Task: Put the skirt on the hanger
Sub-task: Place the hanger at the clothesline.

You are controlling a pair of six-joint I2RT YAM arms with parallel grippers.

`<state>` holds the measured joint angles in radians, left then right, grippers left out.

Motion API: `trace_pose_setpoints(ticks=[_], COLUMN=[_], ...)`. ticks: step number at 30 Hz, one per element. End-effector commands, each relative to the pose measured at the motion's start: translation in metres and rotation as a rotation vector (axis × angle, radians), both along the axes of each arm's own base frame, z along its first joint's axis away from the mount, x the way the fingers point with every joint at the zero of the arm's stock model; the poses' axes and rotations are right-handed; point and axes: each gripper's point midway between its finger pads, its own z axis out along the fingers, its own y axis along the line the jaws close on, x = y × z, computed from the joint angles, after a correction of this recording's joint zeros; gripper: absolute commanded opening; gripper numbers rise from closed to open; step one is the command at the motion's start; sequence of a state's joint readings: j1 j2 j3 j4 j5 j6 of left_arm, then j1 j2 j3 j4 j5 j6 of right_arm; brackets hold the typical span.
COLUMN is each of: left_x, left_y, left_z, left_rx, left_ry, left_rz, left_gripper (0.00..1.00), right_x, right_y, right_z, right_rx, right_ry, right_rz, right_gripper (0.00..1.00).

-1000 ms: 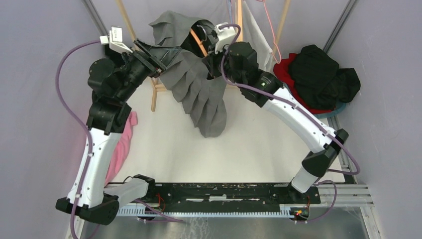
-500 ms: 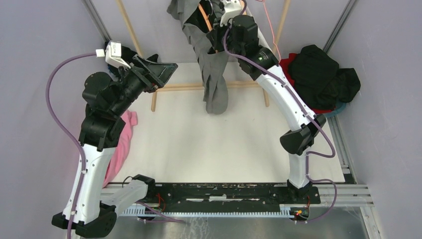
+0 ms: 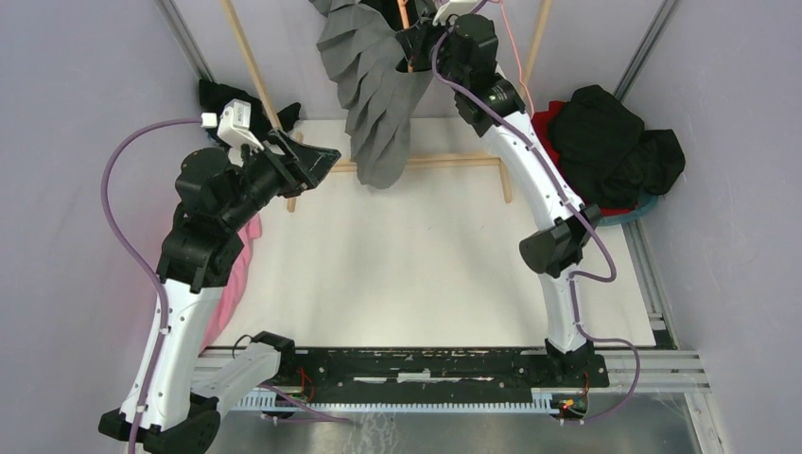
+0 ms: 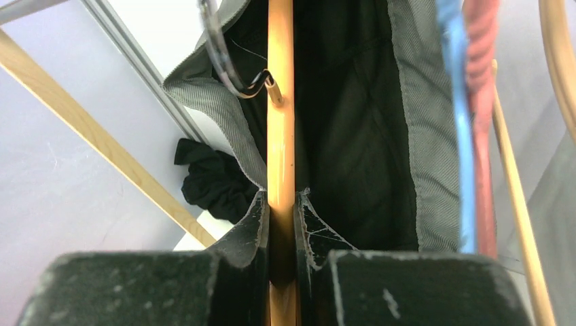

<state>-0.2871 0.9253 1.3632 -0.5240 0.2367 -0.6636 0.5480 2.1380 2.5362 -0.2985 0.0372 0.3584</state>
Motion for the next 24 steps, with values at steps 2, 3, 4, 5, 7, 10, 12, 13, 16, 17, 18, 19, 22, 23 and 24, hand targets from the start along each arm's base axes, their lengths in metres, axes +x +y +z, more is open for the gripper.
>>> trace_pose_setpoints(ticks=[2, 3, 4, 5, 7, 10, 12, 13, 16, 17, 18, 19, 22, 23, 24], left_x=[-0.005, -0.005, -0.005, -0.004, -0.002, 0.002, 0.005, 0.006, 0.008, 0.008, 0.009, 0.009, 0.01, 0.01, 0.011], left_y=[0.007, 0.007, 0.007, 0.008, 0.007, 0.005, 0.003, 0.003, 0.001, 0.001, 0.001, 0.001, 0.001, 0.001, 0.001], left_z=[0.001, -0.001, -0.002, -0.004, -0.008, -0.012, -0.014, -0.015, -0.016, -0.015, -0.015, -0.014, -0.014, -0.015, -0.015], left_rx=[0.055, 0.059, 0.063, 0.065, 0.068, 0.071, 0.069, 0.069, 0.065, 0.064, 0.064, 0.064, 0.064, 0.064, 0.061], left_ry=[-0.032, -0.026, -0.022, -0.017, -0.007, 0.005, 0.009, 0.011, 0.015, 0.015, 0.015, 0.013, 0.013, 0.014, 0.016], left_rz=[0.009, 0.01, 0.011, 0.012, 0.011, 0.006, 0.001, 0.0, -0.004, -0.005, -0.003, -0.001, 0.002, 0.001, 0.0], left_gripper=[0.73, 0.73, 0.72, 0.72, 0.71, 0.71, 0.71, 0.7, 0.7, 0.7, 0.7, 0.7, 0.69, 0.69, 0.69], right_x=[-0.01, -0.007, -0.004, -0.001, 0.003, 0.006, 0.007, 0.008, 0.01, 0.011, 0.011, 0.012, 0.015, 0.016, 0.017], right_y=[-0.022, -0.023, -0.025, -0.026, -0.029, -0.032, -0.036, -0.038, -0.039, -0.039, -0.039, -0.038, -0.034, -0.032, -0.03], right_z=[0.107, 0.107, 0.107, 0.107, 0.106, 0.105, 0.106, 0.108, 0.108, 0.108, 0.109, 0.107, 0.102, 0.1, 0.096], right_rx=[0.27, 0.283, 0.295, 0.308, 0.324, 0.329, 0.334, 0.336, 0.337, 0.338, 0.339, 0.342, 0.347, 0.35, 0.346], right_ry=[-0.276, -0.278, -0.282, -0.282, -0.282, -0.289, -0.294, -0.296, -0.297, -0.298, -0.3, -0.297, -0.286, -0.282, -0.274], right_rz=[0.011, 0.01, 0.011, 0.013, 0.009, 0.017, 0.014, 0.012, 0.015, 0.018, 0.022, 0.025, 0.04, 0.048, 0.054], right_gripper=[0.01, 0.01, 0.01, 0.01, 0.01, 0.01, 0.01, 0.01, 0.01, 0.01, 0.01, 0.01, 0.01, 0.01, 0.01])
